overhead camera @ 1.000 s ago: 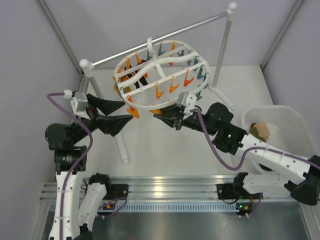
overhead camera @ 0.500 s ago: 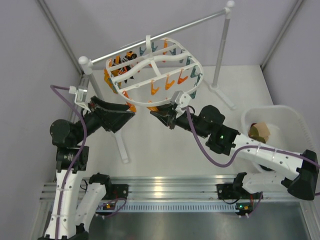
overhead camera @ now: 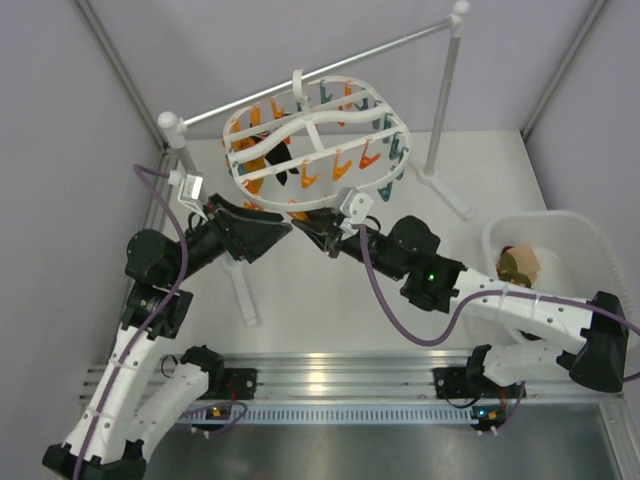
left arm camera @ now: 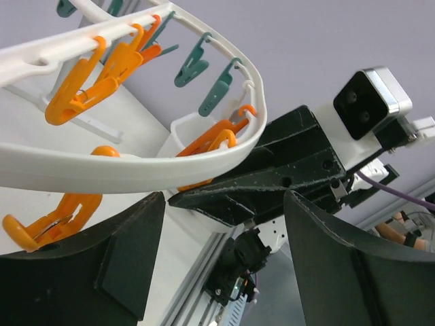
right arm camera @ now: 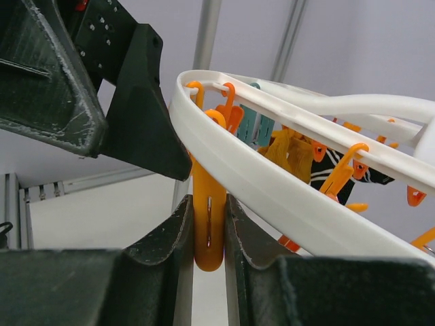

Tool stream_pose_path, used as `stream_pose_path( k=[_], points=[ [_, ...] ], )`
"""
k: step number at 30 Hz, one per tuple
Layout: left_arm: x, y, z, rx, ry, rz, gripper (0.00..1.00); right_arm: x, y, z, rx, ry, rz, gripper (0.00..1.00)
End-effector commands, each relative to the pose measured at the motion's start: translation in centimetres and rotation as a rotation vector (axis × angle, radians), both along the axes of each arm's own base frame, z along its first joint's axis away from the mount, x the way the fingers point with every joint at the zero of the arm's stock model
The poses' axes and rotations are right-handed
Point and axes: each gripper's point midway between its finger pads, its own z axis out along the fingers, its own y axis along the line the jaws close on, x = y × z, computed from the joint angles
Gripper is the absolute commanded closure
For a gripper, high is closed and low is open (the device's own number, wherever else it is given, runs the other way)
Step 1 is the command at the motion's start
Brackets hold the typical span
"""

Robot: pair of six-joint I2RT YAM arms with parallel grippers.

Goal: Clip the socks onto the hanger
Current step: Open the clamp at the hanger.

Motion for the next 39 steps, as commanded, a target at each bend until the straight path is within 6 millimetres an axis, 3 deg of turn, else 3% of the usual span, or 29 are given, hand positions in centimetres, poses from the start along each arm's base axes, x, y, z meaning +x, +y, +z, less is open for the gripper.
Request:
stream_pose_path(
  k=[1,5,15,23,39],
  points=[
    [1.8,0.4,0.4,-0.029,-0.014,0.104,0.25,-0.2,-0.6,3.3,0.086,-0.068,-0.036,1.00],
    [3.1,0.3,0.0,-0.028,-0.010,0.167,0.26,-0.6,-0.7,3.2,0.082,-0.081,-0.042,1.00],
    [3.3,-1.4,0.7,-0.038,-0.040,0.162,0.28,-0.9,-0.3,3.2,0.076,-0.114,-0.074,1.00],
    [5.0,-0.8,2.1,-0.092,0.007,0.251,0.39,-2.0,-0.2,2.3,0.051,-0.143,-0.089,1.00],
    [5.8,0.4,4.5,-0.179,0.007,0.323,0.33,-2.0,0.2,0.8,0.015,-0.103,-0.127,1.00]
  ],
)
